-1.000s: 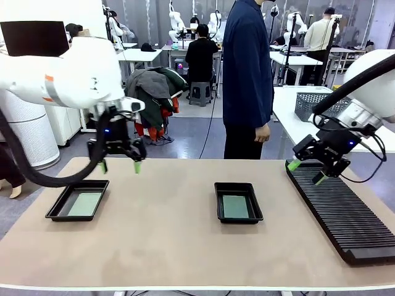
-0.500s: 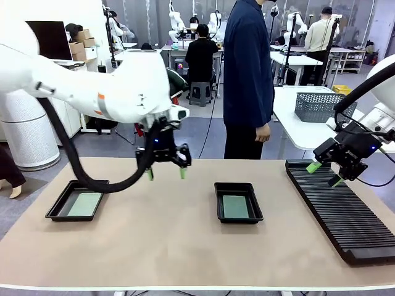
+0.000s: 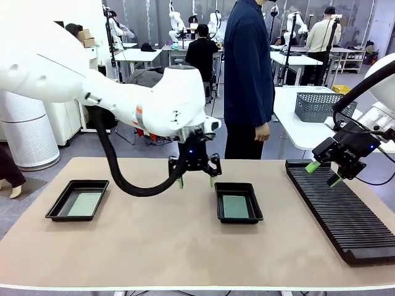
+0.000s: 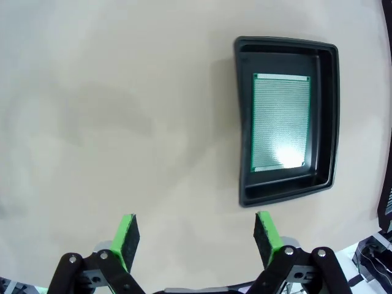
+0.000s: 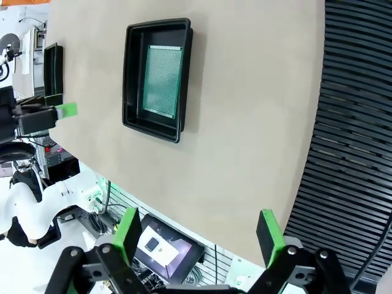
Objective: Inspect and transfer BCBs to ESD trays.
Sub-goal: Pick up the ESD tray and place it on the left side of the table.
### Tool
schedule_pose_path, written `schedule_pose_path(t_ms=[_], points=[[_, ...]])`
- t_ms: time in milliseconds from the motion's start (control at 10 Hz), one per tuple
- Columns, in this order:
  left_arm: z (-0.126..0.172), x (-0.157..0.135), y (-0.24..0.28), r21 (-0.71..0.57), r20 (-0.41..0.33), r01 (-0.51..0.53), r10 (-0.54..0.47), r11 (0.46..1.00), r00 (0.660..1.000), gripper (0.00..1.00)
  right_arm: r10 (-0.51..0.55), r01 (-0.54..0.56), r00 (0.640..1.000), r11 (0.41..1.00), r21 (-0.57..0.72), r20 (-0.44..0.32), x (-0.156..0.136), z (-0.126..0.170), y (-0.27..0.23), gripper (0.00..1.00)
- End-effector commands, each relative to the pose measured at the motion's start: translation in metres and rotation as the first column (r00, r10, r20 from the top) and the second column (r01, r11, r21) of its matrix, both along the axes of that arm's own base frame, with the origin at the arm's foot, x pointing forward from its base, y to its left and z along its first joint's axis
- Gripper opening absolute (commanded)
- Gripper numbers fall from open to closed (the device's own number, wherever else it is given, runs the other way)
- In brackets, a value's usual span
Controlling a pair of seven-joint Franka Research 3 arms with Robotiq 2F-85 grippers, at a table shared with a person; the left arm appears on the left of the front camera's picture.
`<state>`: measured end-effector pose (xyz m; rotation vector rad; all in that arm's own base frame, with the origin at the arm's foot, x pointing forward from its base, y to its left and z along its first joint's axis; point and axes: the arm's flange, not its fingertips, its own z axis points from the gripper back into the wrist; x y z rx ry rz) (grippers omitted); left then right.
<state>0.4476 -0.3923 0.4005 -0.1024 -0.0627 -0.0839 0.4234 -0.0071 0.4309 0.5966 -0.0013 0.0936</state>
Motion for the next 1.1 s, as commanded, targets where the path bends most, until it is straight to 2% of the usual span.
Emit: schedule_pose_path(t_ms=[0,400,700,1000], points=[[-0.018,0.016,-0.029,0.021,0.015,-0.017,0.016,1.0,1.0,1.0,-0.024,0.024,1.0,1.0,0.002,-0.006,-0.004,-0.001,0.001,1.0],[-0.057,0.023,-0.06,0.041,0.031,-0.055,0.054,0.998,0.998,1.0,-0.024,0.024,1.0,1.0,0.002,-0.006,-0.004,-0.001,0.001,1.0],[-0.076,0.031,-0.067,0.046,0.052,-0.087,0.084,0.995,0.995,1.0,-0.024,0.024,1.0,1.0,0.002,-0.006,-0.004,-0.001,0.001,1.0],[-0.085,0.033,-0.068,0.056,0.034,-0.098,0.096,0.994,0.995,1.0,-0.024,0.024,1.0,1.0,0.002,-0.006,-0.004,-0.001,0.001,1.0]])
